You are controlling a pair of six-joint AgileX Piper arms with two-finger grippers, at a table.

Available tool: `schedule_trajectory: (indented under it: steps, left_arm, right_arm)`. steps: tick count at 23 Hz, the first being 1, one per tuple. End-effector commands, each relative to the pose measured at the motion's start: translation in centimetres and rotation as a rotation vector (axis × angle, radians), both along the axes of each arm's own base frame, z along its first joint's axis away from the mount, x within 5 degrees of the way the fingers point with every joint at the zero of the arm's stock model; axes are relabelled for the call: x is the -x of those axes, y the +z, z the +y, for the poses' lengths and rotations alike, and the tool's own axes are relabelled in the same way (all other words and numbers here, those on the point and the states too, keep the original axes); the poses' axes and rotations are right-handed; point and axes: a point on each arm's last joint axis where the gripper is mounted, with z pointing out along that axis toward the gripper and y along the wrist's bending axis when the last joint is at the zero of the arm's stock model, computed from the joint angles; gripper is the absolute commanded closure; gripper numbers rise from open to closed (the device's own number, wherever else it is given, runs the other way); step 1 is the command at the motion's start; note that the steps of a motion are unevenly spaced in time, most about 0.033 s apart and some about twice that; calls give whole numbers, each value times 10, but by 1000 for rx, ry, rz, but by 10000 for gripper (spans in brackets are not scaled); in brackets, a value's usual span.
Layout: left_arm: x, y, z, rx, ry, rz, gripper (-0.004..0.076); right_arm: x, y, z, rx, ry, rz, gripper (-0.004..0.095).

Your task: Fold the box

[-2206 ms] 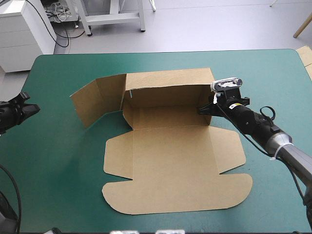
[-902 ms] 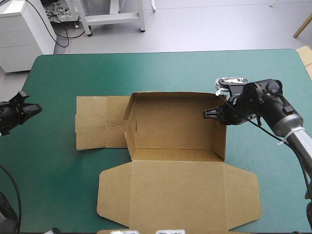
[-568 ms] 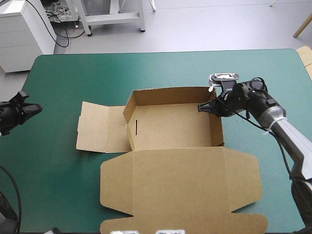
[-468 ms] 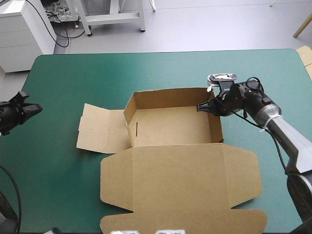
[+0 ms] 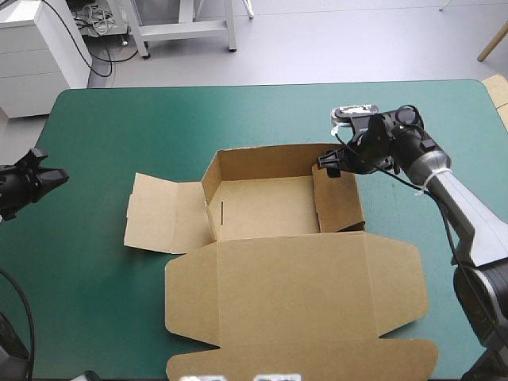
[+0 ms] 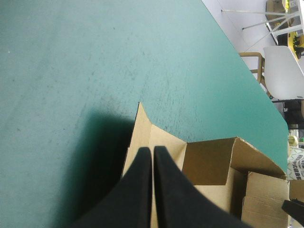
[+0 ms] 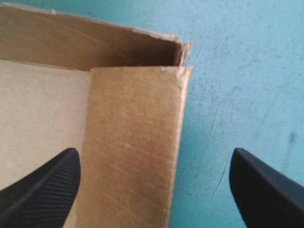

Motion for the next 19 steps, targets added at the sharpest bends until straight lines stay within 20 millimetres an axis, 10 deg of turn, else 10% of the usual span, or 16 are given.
schedule_trajectory:
  steps: [1, 9, 19]
  left_arm:
    - [3, 22, -6, 13, 7, -91, 732]
    - [2, 22, -5, 8, 17, -94, 732]
    - [2, 22, -5, 8, 17, -94, 732]
  right_arm:
    - [8, 57, -4, -24, -3, -101, 33]
    - [47, 139, -16, -62, -15, -269, 33]
    - [109, 166, -33, -120, -49, -339, 32]
